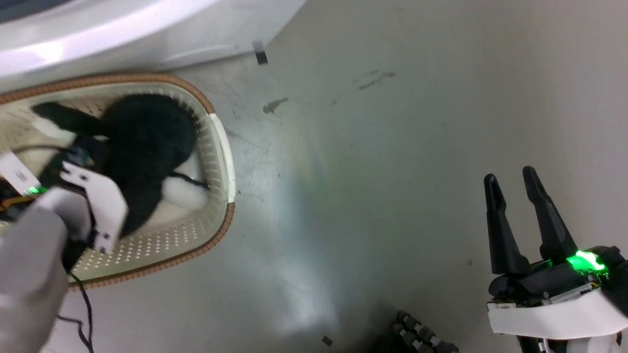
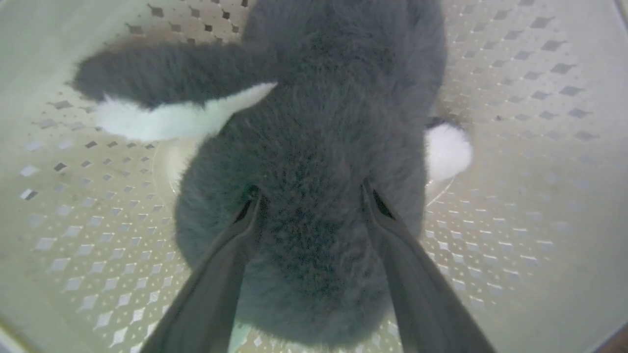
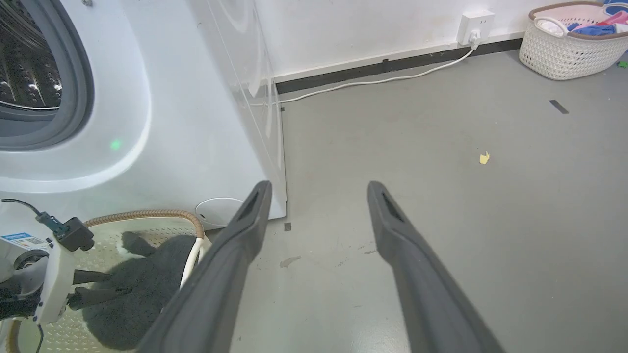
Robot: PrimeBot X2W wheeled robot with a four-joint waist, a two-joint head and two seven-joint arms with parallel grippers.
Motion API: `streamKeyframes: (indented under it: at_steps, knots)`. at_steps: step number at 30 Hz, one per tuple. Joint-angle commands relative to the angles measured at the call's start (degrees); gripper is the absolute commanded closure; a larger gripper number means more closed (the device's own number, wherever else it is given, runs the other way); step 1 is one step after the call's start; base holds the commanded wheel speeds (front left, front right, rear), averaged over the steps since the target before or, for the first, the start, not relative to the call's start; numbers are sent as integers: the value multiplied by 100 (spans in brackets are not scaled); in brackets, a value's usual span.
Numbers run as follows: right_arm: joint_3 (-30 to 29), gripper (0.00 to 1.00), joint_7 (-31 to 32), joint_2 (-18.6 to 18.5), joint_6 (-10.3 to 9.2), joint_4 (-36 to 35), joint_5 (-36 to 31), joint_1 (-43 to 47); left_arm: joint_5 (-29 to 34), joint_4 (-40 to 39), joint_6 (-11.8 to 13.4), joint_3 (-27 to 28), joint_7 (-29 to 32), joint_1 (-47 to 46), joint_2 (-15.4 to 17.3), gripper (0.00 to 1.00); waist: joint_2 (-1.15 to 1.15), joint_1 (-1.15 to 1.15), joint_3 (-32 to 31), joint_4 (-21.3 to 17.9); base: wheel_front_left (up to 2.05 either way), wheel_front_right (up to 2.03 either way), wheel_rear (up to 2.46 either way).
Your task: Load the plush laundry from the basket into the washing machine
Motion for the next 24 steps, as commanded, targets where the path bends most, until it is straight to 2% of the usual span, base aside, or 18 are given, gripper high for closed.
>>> streamKeyframes:
  at_steps: [1,4,15,16,18,24]
  knots:
    - [8,0,-56,-1,-5,-75,102,-62,-72,167,-40,-86,68,-253,103,0,0,-1,196,-68,0,0,0]
    - [-12,0,-92,-1,-5,-123,225,-51,-184,421,-58,-189,245,-429,154,0,0,-1,384,-123,0,0,0]
    - [2,0,-223,-1,-5,-244,533,13,-679,808,-122,-1123,534,-817,519,0,0,-1,995,-320,0,0,0]
    - [-3,0,-227,-1,-5,-246,549,11,-728,822,-124,-1194,555,-819,540,13,0,-1,1015,-324,0,0,0]
    - [-17,0,-227,-1,-5,-242,570,6,-803,814,-124,-1328,588,-811,579,100,0,-1,1025,-321,0,0,0]
    - [-44,0,-227,-1,-5,-194,603,-29,-1029,756,-124,-1516,459,-872,700,100,0,-1,1019,-323,0,0,0]
